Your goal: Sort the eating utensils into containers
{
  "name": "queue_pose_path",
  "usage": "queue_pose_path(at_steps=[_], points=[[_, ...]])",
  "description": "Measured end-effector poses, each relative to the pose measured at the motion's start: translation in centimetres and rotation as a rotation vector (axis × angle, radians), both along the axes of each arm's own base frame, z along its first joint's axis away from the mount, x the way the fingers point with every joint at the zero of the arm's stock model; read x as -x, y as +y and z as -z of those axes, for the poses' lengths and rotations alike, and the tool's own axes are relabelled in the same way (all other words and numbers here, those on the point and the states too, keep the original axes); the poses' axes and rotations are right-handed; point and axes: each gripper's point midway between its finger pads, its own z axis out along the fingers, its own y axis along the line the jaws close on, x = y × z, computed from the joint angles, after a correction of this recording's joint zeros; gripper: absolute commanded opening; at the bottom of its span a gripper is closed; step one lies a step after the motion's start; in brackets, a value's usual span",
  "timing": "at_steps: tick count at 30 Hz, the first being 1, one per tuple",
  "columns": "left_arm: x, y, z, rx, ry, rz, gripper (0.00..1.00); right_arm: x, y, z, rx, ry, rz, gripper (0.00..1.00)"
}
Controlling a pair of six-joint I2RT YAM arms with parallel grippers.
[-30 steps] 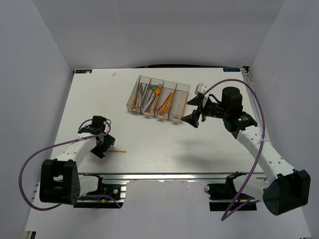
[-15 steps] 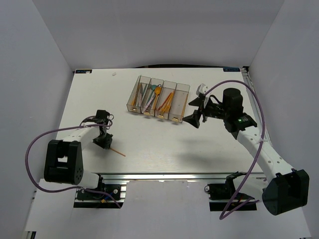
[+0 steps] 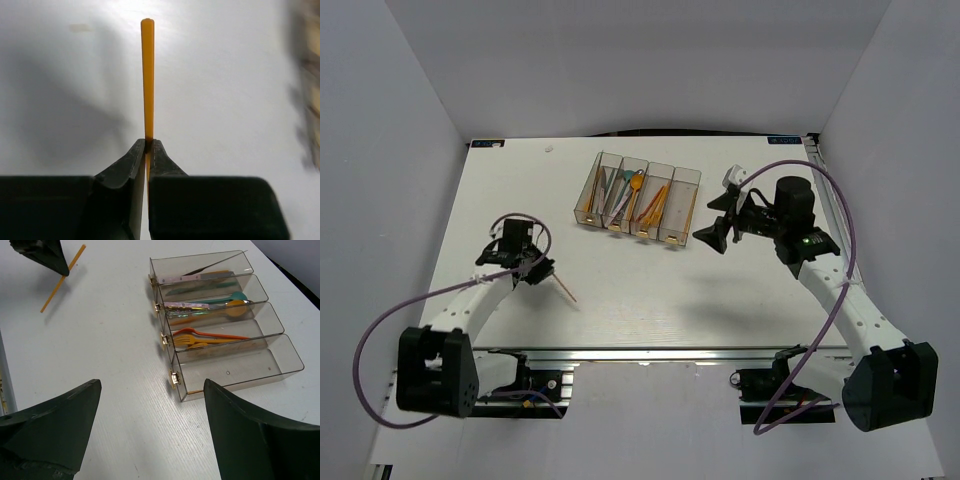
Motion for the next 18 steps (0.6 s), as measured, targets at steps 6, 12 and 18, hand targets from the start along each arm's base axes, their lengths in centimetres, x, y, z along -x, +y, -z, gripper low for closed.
queue_pose_path(at_steps=[6, 12, 18], points=[[-4.0, -9.1, -9.6, 0.137, -0.499, 0.574, 0.0, -0.8, -1.2, 0.0, -0.008, 0.01, 0.042, 0.89], [-5.6, -21.0, -14.1, 0.11, -0.701, 1.149, 0.0, -1.5, -2.2, 0.2, -0.017, 0.01, 0.072, 0.89], [-11.5, -28.4, -13.9, 0.011, -0.763, 1.371, 0.0, -2.2, -3.3, 0.9, -0.03, 0.036, 0.106, 0.89]])
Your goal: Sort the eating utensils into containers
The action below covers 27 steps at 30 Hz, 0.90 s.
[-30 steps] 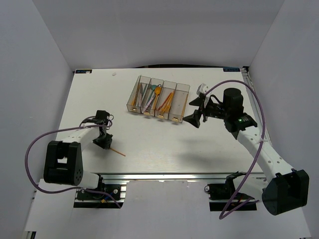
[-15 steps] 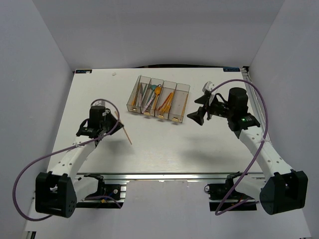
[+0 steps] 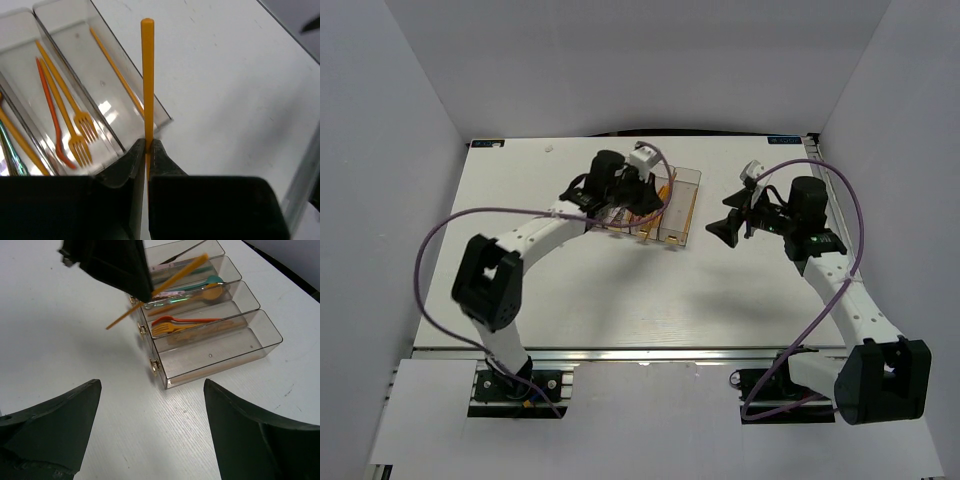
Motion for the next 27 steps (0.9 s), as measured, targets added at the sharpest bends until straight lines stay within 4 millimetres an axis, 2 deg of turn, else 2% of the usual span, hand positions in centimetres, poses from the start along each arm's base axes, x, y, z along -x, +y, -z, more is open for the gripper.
queue_pose_path(at_steps=[6, 11, 15, 22, 25, 27], points=[[-5.8, -4.0, 1.6, -0.045, -0.049, 0.001, 0.0, -0.6, -0.7, 0.3, -0.007, 0.012, 0.02, 0.89], [-8.7, -6.0, 3.7, -0.054, -0.042, -0.024, 0.0, -0.9, -1.1, 0.0, -0.016, 0.005, 0.031, 0.89], [-9.6, -6.8, 4.7, -0.058, -0.027, -0.038, 0.0, -0.9, -1.4, 0.5, -0.019, 0.02, 0.04, 0.89], [-9.9, -7.4, 4.7, -0.046, -0.018, -0.059, 0.02, -0.9, -1.5, 0.6, -0.022, 0.024, 0.045, 0.89], [-10.0, -7.4, 4.8, -0.046, -0.01, -0.077, 0.05, -1.0, -1.7, 0.6, -0.022, 0.024, 0.051, 0.89], [-10.2, -7.3, 4.7, -0.048, -0.011, -0.093, 0.12, -1.0, -1.8, 0.6, -0.023, 0.024, 0.052, 0.89]])
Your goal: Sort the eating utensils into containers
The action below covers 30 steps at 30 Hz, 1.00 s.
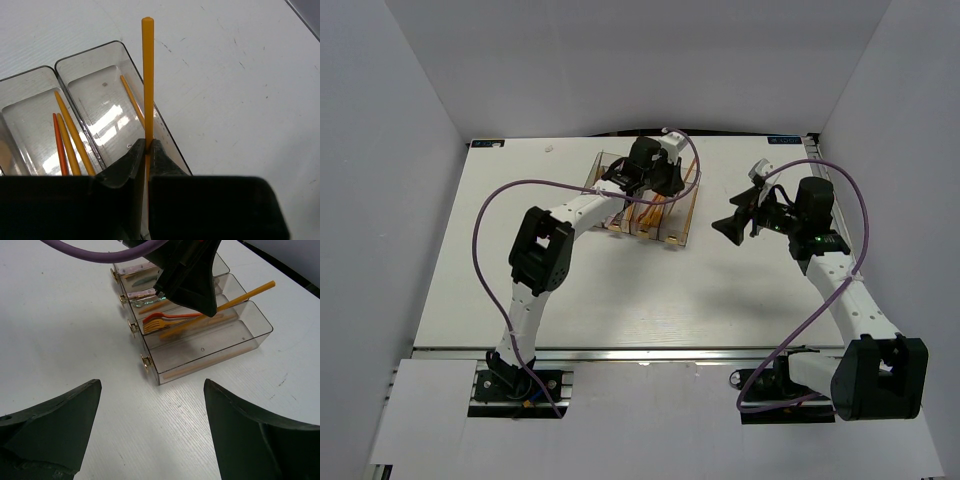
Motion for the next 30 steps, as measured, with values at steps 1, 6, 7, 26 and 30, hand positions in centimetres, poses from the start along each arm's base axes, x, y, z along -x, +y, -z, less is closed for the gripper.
queue_pose_path(at_steps=[1, 6, 7, 26, 30], points=[[-0.1, 0.1, 0.0, -0.002, -0.001, -0.007, 0.17, 0.0, 0.0, 0.0, 0.0, 0.0, 0.0, 0.89], [-0.4, 0.5, 0.2, -0.018, 0.004, -0.049, 0.44, 0.0, 0.0, 0.0, 0.0, 0.0, 0.0, 0.89], [-0.4, 0.7, 0.3, -0.024, 0.01, -0.058, 0.5, 0.0, 0.0, 0.0, 0.0, 0.0, 0.0, 0.89], [5.8, 6.6, -2.9, -0.097, 0.021, -0.086, 0.96, -0.2, -3.1, -0.5, -0.075, 0.047, 0.141, 0.89], [9.8, 10.5, -6.8, -0.058, -0.036, -0.088, 0.98, 0.2, -4.0, -2.0, -0.101, 0.027, 0.191, 0.89]])
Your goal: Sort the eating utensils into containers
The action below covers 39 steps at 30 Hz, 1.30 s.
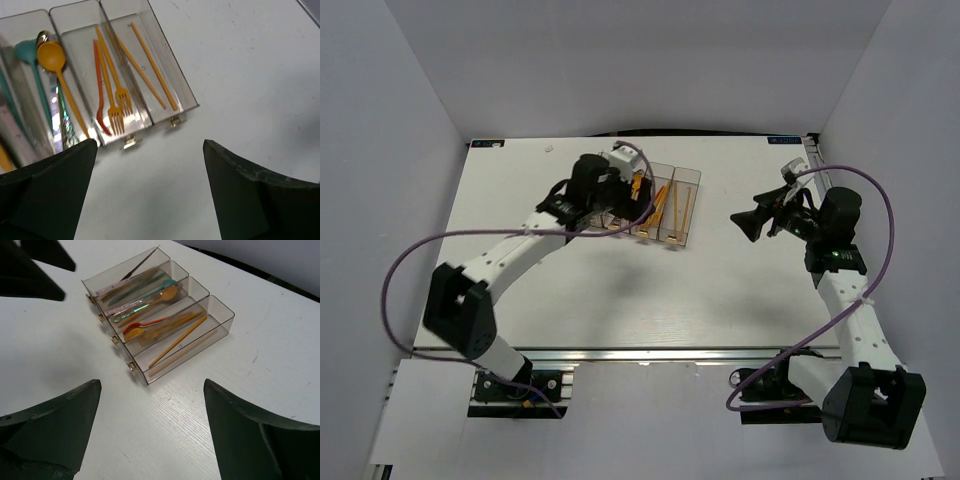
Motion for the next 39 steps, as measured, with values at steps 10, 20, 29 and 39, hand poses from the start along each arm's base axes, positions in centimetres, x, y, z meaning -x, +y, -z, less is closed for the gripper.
queue_pose_path(at_steps=[10, 20, 29, 39], points=[[7.6, 8.1, -0.2, 0.015, -0.075, -0.046, 0.98, 0.9, -1.9, -0.8, 0.018, -0.032, 0.116, 0.89], [12.0, 10.6, -1.4, 0.08, -0.184, -0.053, 0.98, 1.9, -4.6, 3.8, 0.012, 0.158, 0.257, 0.89], [12.7, 11.7, -1.4, 0.083, -0.216, -0.088, 0.98, 3.3, -5.0, 4.1, -0.039, 0.216, 0.248, 0.89], [12.7, 12.4, -1.7, 0.078, -0.239, -0.119, 0.98, 3.9, -4.6, 3.8, -0.062, 0.227, 0.236, 0.89]])
